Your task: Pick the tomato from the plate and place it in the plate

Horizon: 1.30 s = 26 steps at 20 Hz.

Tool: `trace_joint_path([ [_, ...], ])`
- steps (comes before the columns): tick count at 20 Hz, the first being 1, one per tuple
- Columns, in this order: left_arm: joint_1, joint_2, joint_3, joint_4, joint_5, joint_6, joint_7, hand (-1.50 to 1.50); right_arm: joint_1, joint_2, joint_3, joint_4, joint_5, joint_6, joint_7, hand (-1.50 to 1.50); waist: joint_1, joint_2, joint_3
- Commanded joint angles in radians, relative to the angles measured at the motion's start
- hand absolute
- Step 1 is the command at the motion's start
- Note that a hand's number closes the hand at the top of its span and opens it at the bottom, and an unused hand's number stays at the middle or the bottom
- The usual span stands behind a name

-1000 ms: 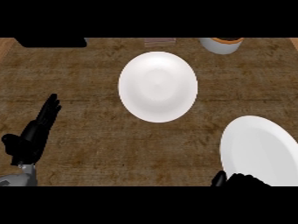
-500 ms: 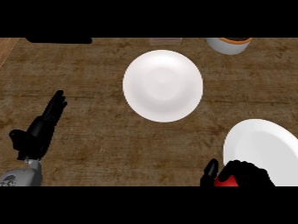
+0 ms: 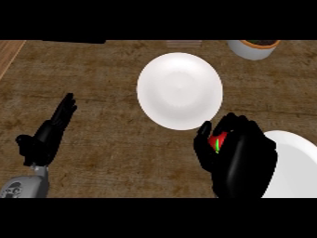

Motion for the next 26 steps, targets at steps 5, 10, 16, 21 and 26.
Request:
trace_joint_path([
  [5, -0.007, -0.016, -0.003, 0.028, -0.003, 0.003, -0.008, 0.00, -0.330, 0.019, -0.212, 0.372, -0.209, -0.120, 0.176, 1.50, 0.012, 0.002, 0.001],
  [10, -0.002, 0.003, 0.002, 0.009, 0.011, -0.026, -0.020, 0.00, -0.396, 0.020, -0.346, 0.444, -0.206, -0.291, 0.184, -1.50, 0.028, 0.005, 0.002],
  [16, -0.008, 0.002, -0.007, 0.030, -0.004, -0.028, -0.032, 0.00, -0.452, 0.020, -0.425, 0.593, -0.276, -0.395, 0.205, -1.50, 0.029, 0.007, 0.002],
  [21, -0.056, -0.037, -0.016, 0.037, -0.021, 0.022, -0.001, 0.00, -0.472, 0.020, -0.431, 0.601, -0.250, -0.575, 0.167, -1.50, 0.006, 0.001, 0.003],
  [26, -0.027, -0.015, 0.007, 0.050, -0.014, 0.016, -0.008, 0.00, -0.433, 0.020, -0.486, 0.535, -0.242, -0.769, 0.121, -1.50, -0.014, -0.009, 0.003],
])
